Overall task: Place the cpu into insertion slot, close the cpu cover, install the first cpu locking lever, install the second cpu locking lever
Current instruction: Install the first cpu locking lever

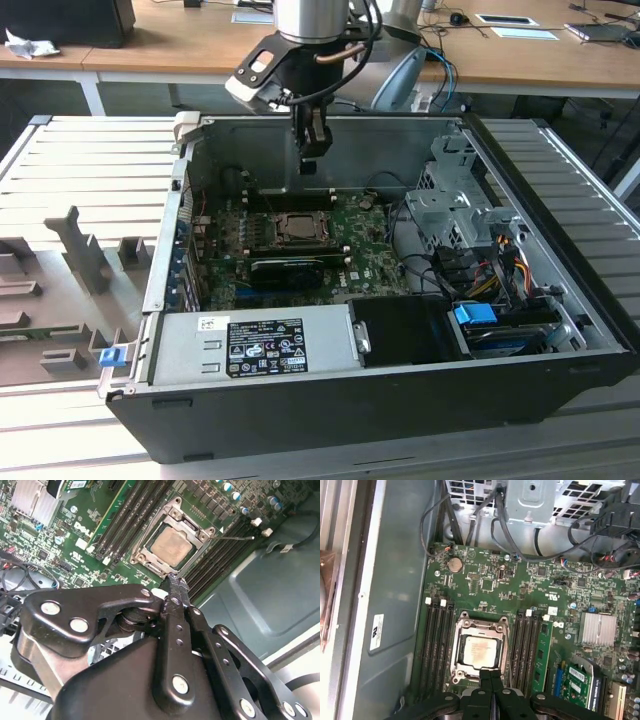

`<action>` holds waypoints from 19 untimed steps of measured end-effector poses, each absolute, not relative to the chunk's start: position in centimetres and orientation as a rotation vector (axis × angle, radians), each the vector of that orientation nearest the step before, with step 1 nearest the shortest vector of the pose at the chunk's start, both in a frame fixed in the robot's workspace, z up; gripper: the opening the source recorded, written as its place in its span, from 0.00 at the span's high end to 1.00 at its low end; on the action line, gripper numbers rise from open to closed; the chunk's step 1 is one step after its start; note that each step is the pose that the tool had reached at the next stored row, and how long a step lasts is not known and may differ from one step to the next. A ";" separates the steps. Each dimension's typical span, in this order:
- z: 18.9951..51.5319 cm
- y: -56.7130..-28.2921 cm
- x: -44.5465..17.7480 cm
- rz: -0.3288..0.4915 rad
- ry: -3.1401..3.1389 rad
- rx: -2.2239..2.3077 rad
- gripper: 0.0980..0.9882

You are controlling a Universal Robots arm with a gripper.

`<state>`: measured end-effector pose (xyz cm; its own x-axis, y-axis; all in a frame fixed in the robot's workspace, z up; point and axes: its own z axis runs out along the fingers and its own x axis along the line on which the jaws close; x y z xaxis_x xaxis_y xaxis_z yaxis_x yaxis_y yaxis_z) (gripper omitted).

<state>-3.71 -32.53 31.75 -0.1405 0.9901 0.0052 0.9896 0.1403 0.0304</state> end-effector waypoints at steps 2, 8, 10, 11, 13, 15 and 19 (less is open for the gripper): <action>31.7 -32.5 -3.7 0.042 2.394 2.010 0.99; 31.7 -32.5 -3.7 0.043 2.477 1.908 0.99; 31.7 -32.5 -3.7 0.043 2.506 1.871 0.99; 31.7 -32.5 -3.7 0.043 2.518 1.855 0.99; 31.7 -32.5 -3.7 0.043 2.533 1.836 0.99; 31.7 -32.5 -3.7 0.044 2.549 1.813 0.99; 31.7 -32.5 -3.7 0.044 2.581 1.768 0.99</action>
